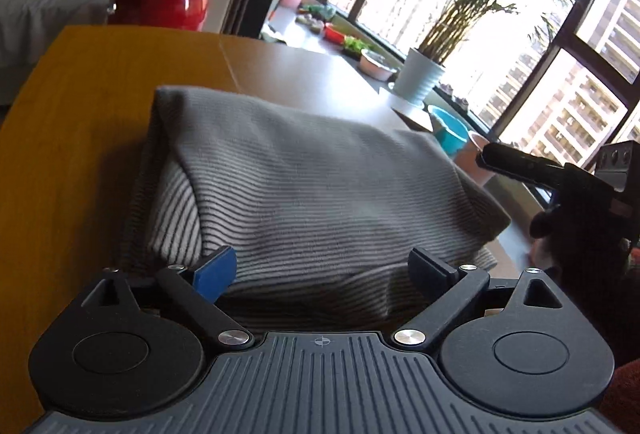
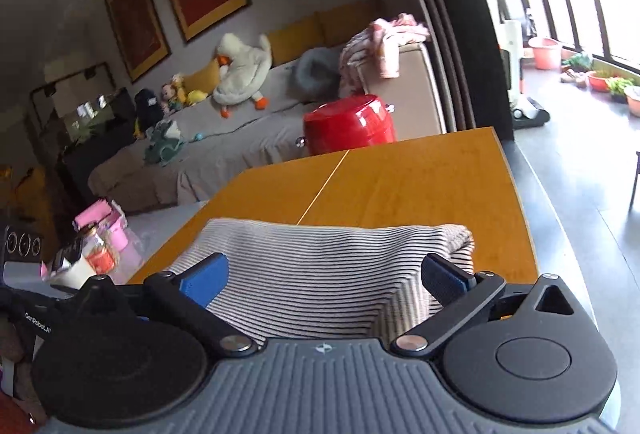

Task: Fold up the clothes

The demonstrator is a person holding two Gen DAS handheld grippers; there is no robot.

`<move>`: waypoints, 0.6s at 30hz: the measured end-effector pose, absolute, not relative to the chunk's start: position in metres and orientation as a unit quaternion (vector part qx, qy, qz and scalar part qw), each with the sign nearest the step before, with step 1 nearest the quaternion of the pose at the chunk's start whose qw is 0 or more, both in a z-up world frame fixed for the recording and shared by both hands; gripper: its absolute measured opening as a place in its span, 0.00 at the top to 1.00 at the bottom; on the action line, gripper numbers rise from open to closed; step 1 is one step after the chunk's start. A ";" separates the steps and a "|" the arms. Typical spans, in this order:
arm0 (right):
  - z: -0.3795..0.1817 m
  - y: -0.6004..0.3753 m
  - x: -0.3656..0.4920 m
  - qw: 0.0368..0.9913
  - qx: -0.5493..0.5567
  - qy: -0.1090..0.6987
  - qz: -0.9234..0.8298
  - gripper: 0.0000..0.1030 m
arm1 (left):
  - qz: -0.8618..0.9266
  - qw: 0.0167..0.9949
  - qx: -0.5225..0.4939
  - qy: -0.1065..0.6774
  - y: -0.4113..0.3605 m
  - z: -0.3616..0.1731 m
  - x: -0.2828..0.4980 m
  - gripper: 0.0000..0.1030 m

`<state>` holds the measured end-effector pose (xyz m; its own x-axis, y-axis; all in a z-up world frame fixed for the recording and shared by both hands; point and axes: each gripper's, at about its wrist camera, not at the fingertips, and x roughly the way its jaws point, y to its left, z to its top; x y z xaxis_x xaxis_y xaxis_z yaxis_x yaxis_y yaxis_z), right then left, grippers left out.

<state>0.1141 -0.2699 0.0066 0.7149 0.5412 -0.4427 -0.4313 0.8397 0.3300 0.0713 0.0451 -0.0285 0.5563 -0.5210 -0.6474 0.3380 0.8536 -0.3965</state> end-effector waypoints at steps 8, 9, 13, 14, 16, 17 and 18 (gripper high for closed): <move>-0.015 -0.260 0.136 0.907 0.106 0.305 0.272 0.00 | -0.245 0.886 -0.105 0.379 0.042 -0.038 0.100 0.02; -0.016 -0.260 0.135 0.907 0.108 0.304 0.270 0.00 | -0.244 0.887 -0.106 0.377 0.042 -0.038 0.106 0.02; -0.017 -0.255 0.128 0.911 0.108 0.306 0.253 0.00 | -0.239 0.889 -0.116 0.373 0.044 -0.039 0.137 0.02; -0.017 -0.252 0.126 0.912 0.110 0.308 0.248 0.00 | -0.238 0.889 -0.119 0.372 0.045 -0.038 0.146 0.02; -0.016 -0.244 0.122 0.911 0.113 0.315 0.241 0.00 | -0.234 0.891 -0.122 0.369 0.046 -0.039 0.161 0.02; -0.015 -0.239 0.120 0.909 0.114 0.321 0.241 0.00 | -0.232 0.892 -0.122 0.367 0.046 -0.039 0.168 0.02; -0.014 -0.234 0.119 0.906 0.115 0.326 0.245 0.00 | -0.229 0.894 -0.121 0.365 0.047 -0.039 0.175 0.02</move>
